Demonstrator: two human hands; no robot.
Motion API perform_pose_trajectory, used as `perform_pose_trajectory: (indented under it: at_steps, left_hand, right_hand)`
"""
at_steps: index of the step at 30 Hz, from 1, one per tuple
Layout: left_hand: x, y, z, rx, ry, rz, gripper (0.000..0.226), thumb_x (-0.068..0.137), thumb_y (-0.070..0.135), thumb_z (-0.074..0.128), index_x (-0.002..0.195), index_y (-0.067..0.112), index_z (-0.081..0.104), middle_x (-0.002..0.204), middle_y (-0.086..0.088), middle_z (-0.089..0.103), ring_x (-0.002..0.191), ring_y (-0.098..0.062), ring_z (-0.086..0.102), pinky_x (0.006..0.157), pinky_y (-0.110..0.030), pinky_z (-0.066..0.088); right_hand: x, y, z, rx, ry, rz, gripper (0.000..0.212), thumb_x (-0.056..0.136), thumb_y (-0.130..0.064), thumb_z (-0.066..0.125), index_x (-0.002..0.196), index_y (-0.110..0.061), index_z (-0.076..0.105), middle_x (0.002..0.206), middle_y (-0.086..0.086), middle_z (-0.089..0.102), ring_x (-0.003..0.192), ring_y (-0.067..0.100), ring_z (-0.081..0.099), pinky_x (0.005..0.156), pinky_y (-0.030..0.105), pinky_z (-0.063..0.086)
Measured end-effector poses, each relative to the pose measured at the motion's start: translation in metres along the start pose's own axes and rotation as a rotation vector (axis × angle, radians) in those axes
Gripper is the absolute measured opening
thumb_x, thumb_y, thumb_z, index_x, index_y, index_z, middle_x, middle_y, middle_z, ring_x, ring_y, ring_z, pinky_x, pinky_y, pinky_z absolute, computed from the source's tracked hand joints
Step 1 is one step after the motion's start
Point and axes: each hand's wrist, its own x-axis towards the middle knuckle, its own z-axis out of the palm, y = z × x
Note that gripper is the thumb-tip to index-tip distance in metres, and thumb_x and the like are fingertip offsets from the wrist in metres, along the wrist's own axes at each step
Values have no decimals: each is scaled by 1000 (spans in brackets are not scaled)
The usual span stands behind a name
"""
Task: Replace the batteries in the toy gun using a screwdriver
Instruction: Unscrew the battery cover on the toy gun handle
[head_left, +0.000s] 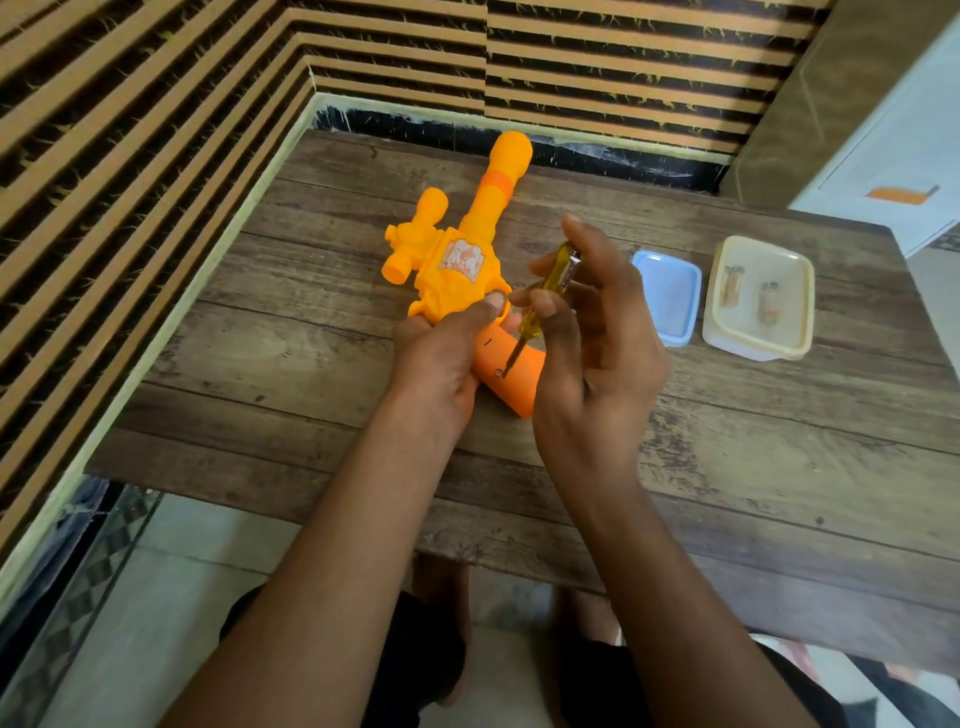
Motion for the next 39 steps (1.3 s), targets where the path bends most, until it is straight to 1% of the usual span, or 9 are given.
perform_pose_trajectory:
  at_steps: [5,8,13,15,19,22,25,30,39]
  left_hand:
    - [-6,3,2,-46,-25,-15,40,89,-6,75,128,2,68,111,-19,77,71,-19,79,68,-39,67]
    - [-3,4,1,-42,-16,-24,42,88,-6,76,129,2,68,113,-19,77,70,-21,78,64,-36,66]
    - [7,5,-6,7,11,-22,38,88,-2,77,125,1,69,102,-17,77,72,-24,77,69,-42,64]
    - [11,4,-8,2,14,-30,39,88,0,76,126,3,69,103,-16,77,73,-25,77,70,-43,64]
    - [16,2,-11,-18,40,-27,43,86,0,76,129,6,68,116,-20,77,73,-25,78,70,-42,66]
    - [17,2,-15,-33,48,-26,46,84,3,77,129,9,68,117,-17,77,83,-29,80,65,-40,65]
    - [16,5,-18,-19,48,-17,45,87,3,75,131,8,66,112,-17,78,78,-28,80,61,-39,64]
    - [11,7,-17,-9,62,-14,37,89,2,73,126,8,68,102,-12,80,74,-25,80,71,-38,64]
    - [9,7,-16,-33,99,-16,44,86,-1,76,128,7,66,108,-15,80,78,-29,80,65,-37,65]
  right_hand:
    - [-2,9,-1,10,61,-9,34,104,3,50,135,-8,54,121,17,67,107,37,70,89,57,55]
    - [1,11,-3,46,110,-28,28,102,9,49,129,1,54,112,21,67,103,38,72,86,60,55]
    - [11,29,-9,-81,85,-51,30,96,15,53,113,-7,63,108,9,72,98,22,73,80,51,59]
    - [13,40,-9,-159,11,-72,34,91,19,52,112,-2,69,112,7,75,102,17,74,86,43,61]
    - [18,57,-3,-275,-160,-197,52,75,28,48,112,3,73,117,14,75,116,22,70,99,26,56]
    - [23,72,-2,-334,-201,-221,51,72,21,45,110,6,74,116,18,75,120,28,69,101,33,56]
    - [24,81,-1,-368,-251,-221,46,74,6,42,106,6,76,112,18,76,118,31,70,99,33,55]
    - [24,86,0,-390,-390,-244,37,67,19,51,92,7,76,105,21,76,111,39,71,92,38,58]
    - [32,88,0,-470,-584,-214,28,62,6,55,77,1,79,103,20,76,99,38,74,84,41,60]
